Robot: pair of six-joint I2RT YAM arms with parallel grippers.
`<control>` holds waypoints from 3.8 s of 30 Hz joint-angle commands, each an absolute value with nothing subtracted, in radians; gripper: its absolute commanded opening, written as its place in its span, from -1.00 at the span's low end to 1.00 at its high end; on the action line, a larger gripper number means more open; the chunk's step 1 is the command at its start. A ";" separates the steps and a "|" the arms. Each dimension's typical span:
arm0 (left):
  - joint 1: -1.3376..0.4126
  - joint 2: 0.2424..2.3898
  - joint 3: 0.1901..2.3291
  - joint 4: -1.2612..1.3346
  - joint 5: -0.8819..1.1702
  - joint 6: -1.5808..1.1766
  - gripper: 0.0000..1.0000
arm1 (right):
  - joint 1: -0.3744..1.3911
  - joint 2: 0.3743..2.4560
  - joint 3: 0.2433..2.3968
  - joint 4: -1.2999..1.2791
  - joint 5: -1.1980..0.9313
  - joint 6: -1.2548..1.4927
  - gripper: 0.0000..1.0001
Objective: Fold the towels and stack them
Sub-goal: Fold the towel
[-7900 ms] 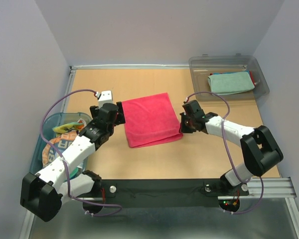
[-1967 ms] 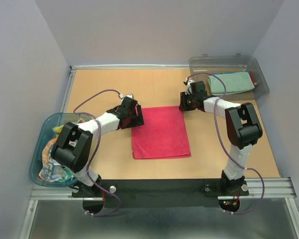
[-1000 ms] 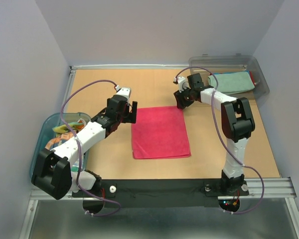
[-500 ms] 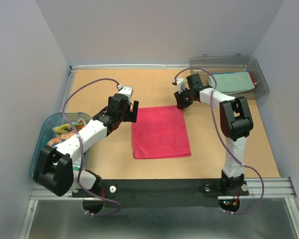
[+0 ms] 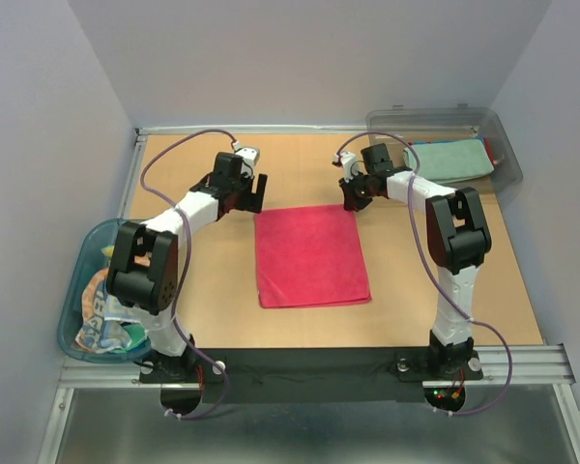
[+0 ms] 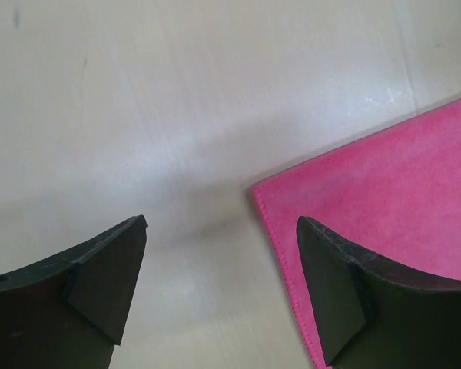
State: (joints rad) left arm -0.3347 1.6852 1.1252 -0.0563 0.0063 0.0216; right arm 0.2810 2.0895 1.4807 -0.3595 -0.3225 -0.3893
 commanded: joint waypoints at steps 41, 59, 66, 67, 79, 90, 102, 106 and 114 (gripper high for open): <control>-0.296 2.054 1.379 -0.270 0.308 0.216 -0.21 | 0.273 2.106 1.424 -0.391 -0.225 -0.408 -0.99; -0.298 2.037 1.374 -0.311 0.301 0.204 -0.97 | 0.273 2.083 1.436 -0.393 -0.210 -0.405 -0.99; -0.298 1.950 1.402 -0.272 0.246 0.206 -1.00 | 0.273 2.037 1.495 -0.388 -0.183 -0.387 -0.99; -0.298 1.933 1.405 -0.268 0.238 0.206 -1.00 | 0.273 2.034 1.502 -0.390 -0.181 -0.385 -0.99; -0.301 1.738 1.283 -0.111 0.230 0.164 -1.00 | 0.275 1.924 1.491 -0.359 -0.156 -0.341 -0.99; -0.330 1.583 1.106 -0.094 0.180 0.111 -1.00 | 0.276 1.755 1.345 -0.359 -0.202 -0.281 -0.99; -0.393 1.387 0.934 -0.124 0.121 0.003 -1.00 | 0.296 1.526 1.088 -0.365 -0.308 -0.103 -0.99; -0.410 1.322 0.872 -0.150 0.130 -0.084 -1.00 | 0.301 1.464 1.017 -0.374 -0.331 -0.026 -0.99; -0.428 1.276 0.779 -0.183 0.135 -0.193 -1.00 | 0.301 1.433 0.937 -0.382 -0.373 0.089 -0.99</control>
State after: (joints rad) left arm -0.4217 1.3144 0.8143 -0.1528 0.1638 -0.1192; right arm 0.3023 1.4662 0.9565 -0.3752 -0.3531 0.0158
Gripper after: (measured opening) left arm 0.069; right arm 0.034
